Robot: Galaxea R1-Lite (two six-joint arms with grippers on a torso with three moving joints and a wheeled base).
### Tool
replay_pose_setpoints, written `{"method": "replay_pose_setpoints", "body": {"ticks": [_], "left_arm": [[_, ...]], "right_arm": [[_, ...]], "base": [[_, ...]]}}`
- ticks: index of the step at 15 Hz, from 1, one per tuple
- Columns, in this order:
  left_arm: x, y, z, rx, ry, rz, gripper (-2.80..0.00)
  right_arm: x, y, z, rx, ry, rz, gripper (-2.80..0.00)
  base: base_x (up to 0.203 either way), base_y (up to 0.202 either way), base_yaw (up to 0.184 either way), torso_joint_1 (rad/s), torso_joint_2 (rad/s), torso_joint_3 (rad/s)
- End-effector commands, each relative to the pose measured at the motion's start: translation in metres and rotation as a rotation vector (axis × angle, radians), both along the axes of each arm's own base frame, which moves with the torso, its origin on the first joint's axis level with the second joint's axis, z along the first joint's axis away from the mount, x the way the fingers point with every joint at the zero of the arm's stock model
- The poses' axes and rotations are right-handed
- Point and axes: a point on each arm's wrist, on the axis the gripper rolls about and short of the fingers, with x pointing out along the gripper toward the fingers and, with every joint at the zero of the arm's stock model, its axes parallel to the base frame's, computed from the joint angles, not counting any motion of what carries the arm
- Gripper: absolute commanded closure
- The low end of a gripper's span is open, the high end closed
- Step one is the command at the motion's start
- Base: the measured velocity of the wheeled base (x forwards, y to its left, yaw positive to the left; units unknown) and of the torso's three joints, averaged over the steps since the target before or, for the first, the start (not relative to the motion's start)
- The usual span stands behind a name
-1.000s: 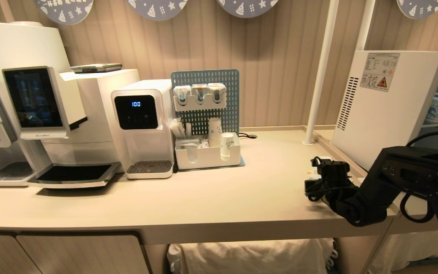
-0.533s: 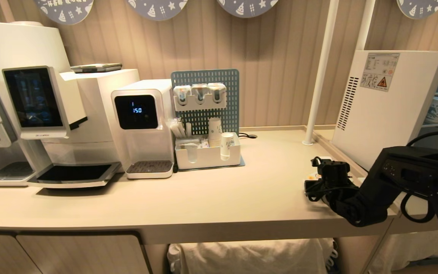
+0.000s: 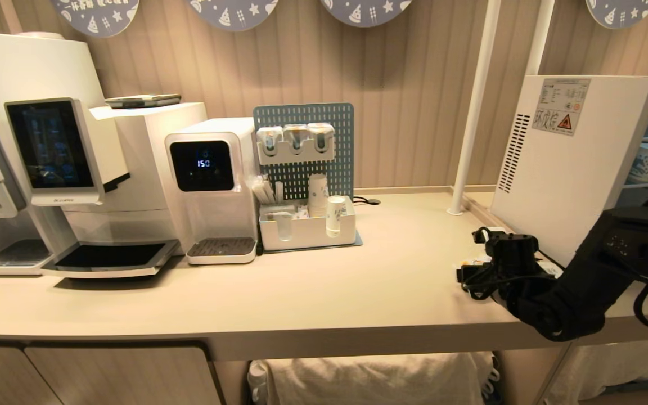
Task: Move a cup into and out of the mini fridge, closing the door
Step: Place the yoghurt on the table, then close the freezer door
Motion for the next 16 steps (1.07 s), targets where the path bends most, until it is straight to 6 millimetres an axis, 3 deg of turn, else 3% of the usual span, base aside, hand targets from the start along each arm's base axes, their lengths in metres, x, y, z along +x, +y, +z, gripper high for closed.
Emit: {"method": "replay_pose_setpoints", "body": {"ticks": [1,6,8,9,12,16], "left_arm": [[0.0,0.0,0.0,-0.001,0.003,0.001,0.0],[0.0,0.0,0.0,-0.001,0.003,0.001,0.0],[0.0,0.0,0.0,-0.001,0.003,0.001,0.0],[0.0,0.0,0.0,-0.001,0.003,0.001,0.0],[0.0,0.0,0.0,-0.001,0.003,0.001,0.0],[0.0,0.0,0.0,-0.001,0.003,0.001,0.0]], "right_arm": [[-0.013,-0.002,0.026,0.01,-0.048,0.001,-2.8],[-0.046,-0.007,0.048,0.036,-0.053,0.021,-2.8],[-0.065,-0.01,0.066,0.054,-0.087,0.019,-2.8],[-0.078,-0.013,0.078,0.065,-0.113,0.029,0.0],[-0.135,-0.022,0.126,0.105,-0.25,0.069,0.0],[-0.214,-0.037,0.168,0.093,-0.353,0.015,0.0]], "base": [[0.0,0.0,0.0,0.0,0.0,0.0],[0.0,0.0,0.0,0.0,0.0,0.0],[0.0,0.0,0.0,0.0,0.0,0.0],[0.0,0.0,0.0,0.0,0.0,0.0],[0.0,0.0,0.0,0.0,0.0,0.0],[0.0,0.0,0.0,0.0,0.0,0.0]]}}
